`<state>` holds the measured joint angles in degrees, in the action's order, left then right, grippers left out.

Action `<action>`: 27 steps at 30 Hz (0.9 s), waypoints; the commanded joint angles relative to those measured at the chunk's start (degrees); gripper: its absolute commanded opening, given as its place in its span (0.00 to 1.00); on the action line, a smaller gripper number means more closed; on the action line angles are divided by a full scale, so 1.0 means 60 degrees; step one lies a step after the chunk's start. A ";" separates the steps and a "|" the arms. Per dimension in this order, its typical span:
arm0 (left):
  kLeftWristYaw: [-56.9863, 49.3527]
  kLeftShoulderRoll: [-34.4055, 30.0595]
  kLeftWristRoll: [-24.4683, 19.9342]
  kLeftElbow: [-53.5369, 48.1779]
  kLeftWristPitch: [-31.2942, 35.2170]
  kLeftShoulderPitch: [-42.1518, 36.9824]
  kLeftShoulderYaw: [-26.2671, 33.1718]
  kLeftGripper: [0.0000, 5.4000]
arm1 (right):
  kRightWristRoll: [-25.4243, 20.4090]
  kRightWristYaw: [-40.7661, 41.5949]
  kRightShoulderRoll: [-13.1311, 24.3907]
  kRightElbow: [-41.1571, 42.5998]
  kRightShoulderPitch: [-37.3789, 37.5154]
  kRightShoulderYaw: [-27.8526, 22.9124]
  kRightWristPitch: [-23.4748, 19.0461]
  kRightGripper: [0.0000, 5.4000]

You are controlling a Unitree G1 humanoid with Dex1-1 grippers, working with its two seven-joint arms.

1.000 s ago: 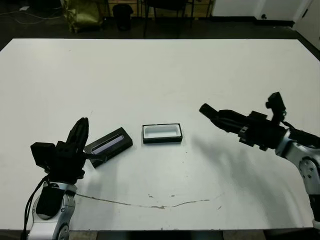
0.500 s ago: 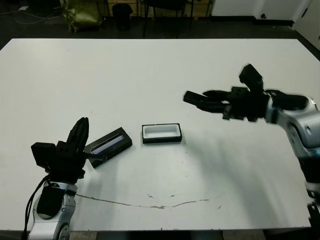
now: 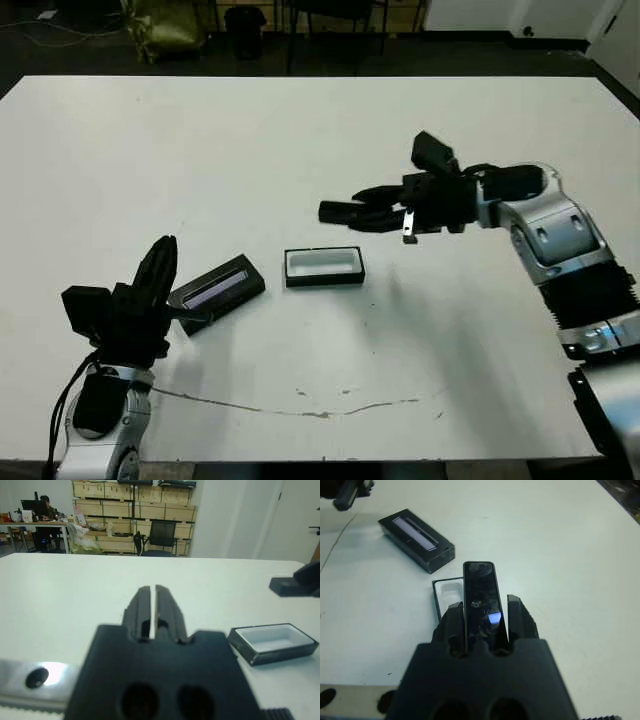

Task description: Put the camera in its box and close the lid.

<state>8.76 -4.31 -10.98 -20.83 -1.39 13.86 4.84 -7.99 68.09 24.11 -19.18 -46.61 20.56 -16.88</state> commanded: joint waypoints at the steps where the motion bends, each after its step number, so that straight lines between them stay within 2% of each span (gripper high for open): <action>1: -0.0046 -0.0023 0.0079 0.0126 0.0099 0.0129 -0.0006 0.00 | 0.0173 0.0256 -0.0161 -0.0259 -0.0168 0.0241 -0.0373 0.13; 4: -0.0083 0.0005 0.0061 0.0090 0.0175 0.0155 -0.0017 0.00 | 0.0291 0.0440 -0.0254 -0.0389 -0.0209 0.0402 -0.0449 0.13; 8: -0.0146 -0.0006 0.0083 -0.0004 0.0299 0.0200 -0.0025 0.00 | 0.0690 0.0511 -0.0273 -0.0465 -0.0242 0.0606 -0.0096 0.13; 11: -0.0121 0.0013 -0.0026 -0.0001 0.0306 0.0211 -0.0010 0.00 | 0.0921 0.0562 -0.0285 -0.0424 -0.0326 0.0767 -0.0367 0.13; 14: -0.0086 -0.0032 0.0019 0.0049 0.0250 0.0199 -0.0016 0.00 | 0.1204 0.0550 -0.0276 -0.0406 -0.0317 0.0883 0.0017 0.13; 18: -0.0130 0.0008 -0.0012 -0.0021 0.0351 0.0212 -0.0033 0.00 | 0.1521 0.0632 -0.0318 -0.0545 -0.0441 0.1064 0.0017 0.13; 21: -0.0151 0.0001 0.0062 -0.0014 0.0341 0.0215 -0.0052 0.00 | 0.1838 0.0494 -0.0360 -0.0641 -0.0437 0.1144 0.0598 0.13; 27: -0.0110 -0.0008 0.0077 0.0066 0.0203 0.0208 -0.0058 0.00 | 0.2110 0.0643 -0.0581 -0.1127 -0.0702 0.1206 0.0768 0.13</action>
<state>8.15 -4.26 -10.96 -21.12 -0.45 14.24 4.59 3.90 71.63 20.82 -25.05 -49.75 27.22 -12.62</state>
